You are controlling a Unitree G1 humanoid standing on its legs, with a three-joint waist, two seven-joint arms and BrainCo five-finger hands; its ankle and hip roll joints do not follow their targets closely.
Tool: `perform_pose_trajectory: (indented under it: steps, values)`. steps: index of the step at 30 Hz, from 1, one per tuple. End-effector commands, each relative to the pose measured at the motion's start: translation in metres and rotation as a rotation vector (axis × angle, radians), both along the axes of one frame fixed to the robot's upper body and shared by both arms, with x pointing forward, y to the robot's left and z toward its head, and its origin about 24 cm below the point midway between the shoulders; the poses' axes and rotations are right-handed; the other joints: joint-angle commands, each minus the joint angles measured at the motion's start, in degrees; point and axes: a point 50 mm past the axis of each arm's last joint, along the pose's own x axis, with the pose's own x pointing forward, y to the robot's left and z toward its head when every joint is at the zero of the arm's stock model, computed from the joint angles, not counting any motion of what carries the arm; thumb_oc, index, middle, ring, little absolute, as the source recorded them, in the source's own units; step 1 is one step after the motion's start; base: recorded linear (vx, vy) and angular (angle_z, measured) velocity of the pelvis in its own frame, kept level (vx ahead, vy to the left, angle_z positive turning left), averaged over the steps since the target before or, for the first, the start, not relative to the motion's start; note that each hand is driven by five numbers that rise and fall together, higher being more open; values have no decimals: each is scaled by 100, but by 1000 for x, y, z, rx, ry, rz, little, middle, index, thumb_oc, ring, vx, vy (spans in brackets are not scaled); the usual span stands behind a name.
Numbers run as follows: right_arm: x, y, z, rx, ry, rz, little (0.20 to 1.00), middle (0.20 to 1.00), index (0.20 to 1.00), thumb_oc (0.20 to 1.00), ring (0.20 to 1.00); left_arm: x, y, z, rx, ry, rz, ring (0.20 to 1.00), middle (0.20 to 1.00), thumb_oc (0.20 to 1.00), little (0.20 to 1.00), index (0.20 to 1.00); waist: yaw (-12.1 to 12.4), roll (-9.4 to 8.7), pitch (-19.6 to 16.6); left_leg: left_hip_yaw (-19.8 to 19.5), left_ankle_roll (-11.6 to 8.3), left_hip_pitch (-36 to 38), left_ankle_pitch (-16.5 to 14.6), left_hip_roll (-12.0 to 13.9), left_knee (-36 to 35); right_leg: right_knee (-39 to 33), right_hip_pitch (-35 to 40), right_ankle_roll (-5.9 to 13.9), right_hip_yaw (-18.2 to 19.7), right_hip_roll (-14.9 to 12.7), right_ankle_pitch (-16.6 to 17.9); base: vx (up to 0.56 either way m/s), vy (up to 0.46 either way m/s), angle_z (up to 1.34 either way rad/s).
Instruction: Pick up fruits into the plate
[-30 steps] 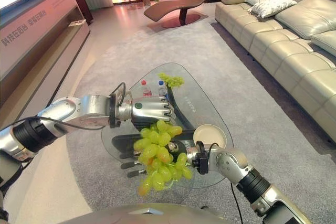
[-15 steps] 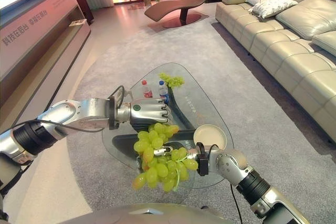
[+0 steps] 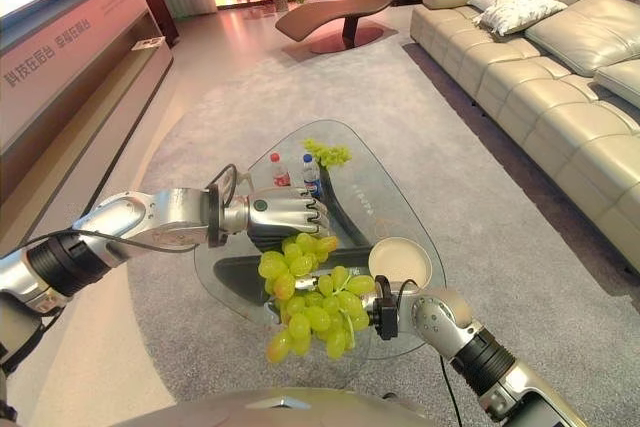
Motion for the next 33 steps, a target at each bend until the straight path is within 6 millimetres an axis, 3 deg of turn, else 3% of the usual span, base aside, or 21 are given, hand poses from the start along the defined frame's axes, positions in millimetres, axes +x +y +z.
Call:
perform_pose_trajectory:
  steps: [1, 5, 8, 17, 20, 22, 24, 26, 27, 33]
  values:
    - [10, 1, 7, 19, -145, -91, 200, 200, 200, 200, 200, 31, 19, 25, -160, -20, 205, 1000, 1000, 1000, 1000, 1000, 106, -301, 138, 161, 94, 390, -1023, -116, 59, 96, 210, 366, -227, -247, -508, 0, 0, 0]
    - [16, -19, 0, -86, -208, -160, 200, 200, 200, 200, 200, 34, 35, 11, -228, 52, 328, 1000, 1000, 1000, 1000, 1000, 127, -342, 197, 161, 87, 369, -1008, -97, 55, 104, 189, 354, -238, -241, -502, 0, 0, 0]
    - [21, -42, -9, -176, -231, -236, 200, 200, 200, 200, 200, 32, 59, -16, -297, 140, 484, 1000, 1000, 1000, 1000, 1000, 157, -372, 268, 166, 81, 374, -991, -80, 47, 104, 196, 345, -256, -240, -498, 28, 2, -1]
    - [35, -95, -22, -393, -312, -421, 200, 200, 200, 200, 200, 23, 119, -66, -428, 361, 839, 1000, 1000, 1000, 1000, 1000, 254, -411, 476, 176, 21, 289, -949, -29, 47, 104, 131, 363, -358, -275, -469, 12, 1, 1]
    - [47, -122, -27, -635, -430, -527, 200, 200, 200, 200, 200, 17, 144, -93, -502, 484, 1048, 1000, 1000, 1000, 1000, 1000, 300, -427, 602, 182, -8, 201, -930, -3, 85, 133, 49, 372, -385, -302, -452, -14, -5, 7]
    - [52, -130, -28, -714, -475, -550, 200, 200, 200, 200, 200, 15, 148, -101, -517, 517, 1100, 1000, 1000, 1000, 1000, 1000, 311, -432, 644, 180, -10, 165, -927, 1, 93, 140, 14, 372, -386, -306, -448, -60, -13, 8]
    - [70, -159, -27, -1028, -653, -626, 200, 200, 200, 200, 200, 5, 163, -135, -540, 637, 1295, 1000, 1000, 1000, 1000, 1000, 363, -455, 868, 149, -14, -48, -887, 16, 149, 219, -204, 367, -373, -319, -428, -149, -24, 6]
    - [80, -170, -25, -1173, -729, -651, 200, 200, 200, 200, 200, 0, 167, -149, -537, 695, 1369, 1000, 1000, 1000, 1000, 1000, 382, -467, 1000, 141, -4, -139, -868, 17, 168, 247, -291, 359, -358, -323, -421, -121, -13, 7]
    - [94, -180, -21, -1312, -799, -675, 200, 200, 200, 200, 200, -7, 166, -168, -517, 750, 1434, 1000, 1000, 1000, 1000, 1000, 416, -470, 1140, 102, 7, -241, -858, 7, 203, 275, -373, 345, -346, -326, -418, -97, -12, 11]
    - [136, -210, 6, -1607, -884, -776, 200, 200, 200, 200, 200, -22, 159, -209, -495, 861, 1618, 1000, 1000, 1000, 1000, 1000, 582, -385, 1601, -77, 70, -620, -867, -60, 380, 426, -674, 319, -320, -332, -434, -98, -17, 8]
